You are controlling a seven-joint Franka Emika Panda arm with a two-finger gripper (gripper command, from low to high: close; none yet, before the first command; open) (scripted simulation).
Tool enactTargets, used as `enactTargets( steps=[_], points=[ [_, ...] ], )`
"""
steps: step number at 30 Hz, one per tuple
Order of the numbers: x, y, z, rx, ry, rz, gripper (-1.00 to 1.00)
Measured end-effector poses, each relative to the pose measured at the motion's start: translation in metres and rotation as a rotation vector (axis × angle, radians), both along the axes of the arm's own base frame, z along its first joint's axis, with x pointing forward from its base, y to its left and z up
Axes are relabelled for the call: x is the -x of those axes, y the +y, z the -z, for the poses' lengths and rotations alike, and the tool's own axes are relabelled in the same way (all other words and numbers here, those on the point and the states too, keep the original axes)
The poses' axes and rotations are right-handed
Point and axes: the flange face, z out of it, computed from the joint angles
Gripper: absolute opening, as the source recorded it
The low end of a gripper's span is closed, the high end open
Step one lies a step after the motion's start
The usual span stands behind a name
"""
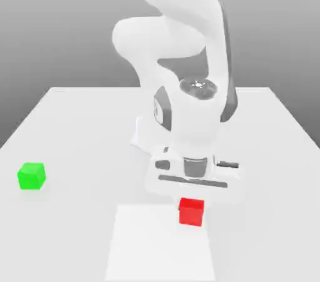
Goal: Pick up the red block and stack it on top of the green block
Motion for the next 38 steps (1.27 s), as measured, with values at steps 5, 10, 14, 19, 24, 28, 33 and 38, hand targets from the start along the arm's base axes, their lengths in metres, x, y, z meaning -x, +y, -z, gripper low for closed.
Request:
enactTargets(
  steps=[5, 10, 14, 19, 24, 28, 33, 38],
  points=[
    [0.0, 0.001, -0.035, 0.001, 0.0, -0.003, -1.0],
    [-0.008, -0.047, -0.057, 0.0, 0.002, 0.084, -1.0],
    [-0.013, -0.125, -0.065, -0.001, 0.0, 0.212, -1.0],
    [0.007, -0.228, -0.074, -0.001, -0.002, 0.381, -1.0],
    [0.058, -0.323, -0.082, -0.001, 0.0, 0.553, -1.0],
    [0.12, -0.389, -0.089, -0.001, 0.003, 0.693, -1.0],
    [0.138, -0.406, -0.05, -0.003, 0.002, 0.732, -1.0],
    [0.139, -0.406, -0.03, -0.002, 0.003, 0.733, 1.0]
  ],
)
